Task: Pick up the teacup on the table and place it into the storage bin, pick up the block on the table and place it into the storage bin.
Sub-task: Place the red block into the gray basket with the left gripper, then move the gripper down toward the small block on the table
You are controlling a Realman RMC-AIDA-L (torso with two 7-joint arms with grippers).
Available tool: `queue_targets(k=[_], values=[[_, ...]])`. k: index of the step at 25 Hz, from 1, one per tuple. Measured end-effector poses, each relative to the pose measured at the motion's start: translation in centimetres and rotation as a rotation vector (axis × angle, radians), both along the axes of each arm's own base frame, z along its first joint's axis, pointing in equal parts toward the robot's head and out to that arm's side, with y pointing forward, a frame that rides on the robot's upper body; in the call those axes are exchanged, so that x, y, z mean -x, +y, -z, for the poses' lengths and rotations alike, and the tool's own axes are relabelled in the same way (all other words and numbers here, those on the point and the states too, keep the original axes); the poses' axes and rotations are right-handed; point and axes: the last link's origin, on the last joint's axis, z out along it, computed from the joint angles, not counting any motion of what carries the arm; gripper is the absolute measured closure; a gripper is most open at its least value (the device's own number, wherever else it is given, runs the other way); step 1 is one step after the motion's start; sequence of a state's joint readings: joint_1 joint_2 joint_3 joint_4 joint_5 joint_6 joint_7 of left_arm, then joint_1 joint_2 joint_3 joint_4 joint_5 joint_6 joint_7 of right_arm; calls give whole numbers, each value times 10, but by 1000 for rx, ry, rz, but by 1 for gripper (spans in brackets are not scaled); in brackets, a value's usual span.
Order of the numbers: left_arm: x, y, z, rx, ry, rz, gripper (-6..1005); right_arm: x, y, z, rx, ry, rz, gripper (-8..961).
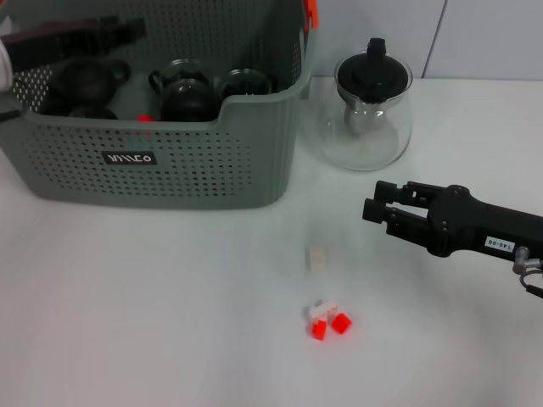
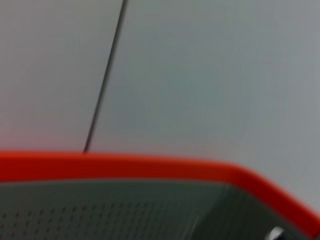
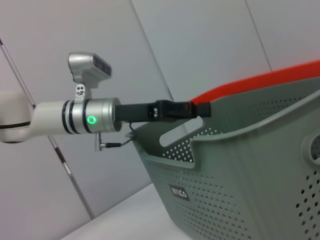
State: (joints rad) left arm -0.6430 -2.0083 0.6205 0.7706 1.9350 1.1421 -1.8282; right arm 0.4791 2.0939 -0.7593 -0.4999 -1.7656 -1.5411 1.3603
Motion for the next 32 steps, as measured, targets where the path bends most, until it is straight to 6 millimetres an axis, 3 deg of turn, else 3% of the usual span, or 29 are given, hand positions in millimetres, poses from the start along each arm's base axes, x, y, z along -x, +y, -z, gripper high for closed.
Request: queue_targets(k=[2, 5, 6, 8, 9, 11, 16, 18, 20, 25, 29, 32], values=[[0, -8, -10, -24, -67, 24, 586, 0, 0, 0, 0, 0, -1, 374], [2, -37, -26, -79, -217, 153, 467, 1, 0, 0, 2, 3, -3, 374], [2, -37, -26, -79, -217, 153, 427, 0, -1, 0, 3, 3, -3, 373], [7, -94, -22, -81, -276, 392, 333, 0, -1, 0, 2, 3, -2, 373], [9, -100, -20, -75, -276, 409, 279, 0, -1, 0, 2, 2, -2, 373], [19, -131, -1, -33, -236, 466, 170, 1, 0, 0, 2, 2, -1, 372], [43, -192, 72, 9, -60, 550, 186, 3, 3, 1, 4, 2, -5, 372], [46, -206, 97, 57, -29, 579, 192, 4, 4, 1, 4, 1, -8, 371], [48, -214, 121, 132, -24, 584, 199, 4, 4, 1, 3, 1, -9, 371], [48, -216, 152, 233, -13, 560, 214, 3, 4, 1, 2, -1, -5, 370], [52, -214, 152, 227, 9, 545, 243, 0, -1, 1, 35, -36, -28, 369], [57, -215, 140, 181, 3, 526, 298, 1, -11, 0, 166, -150, -137, 369]])
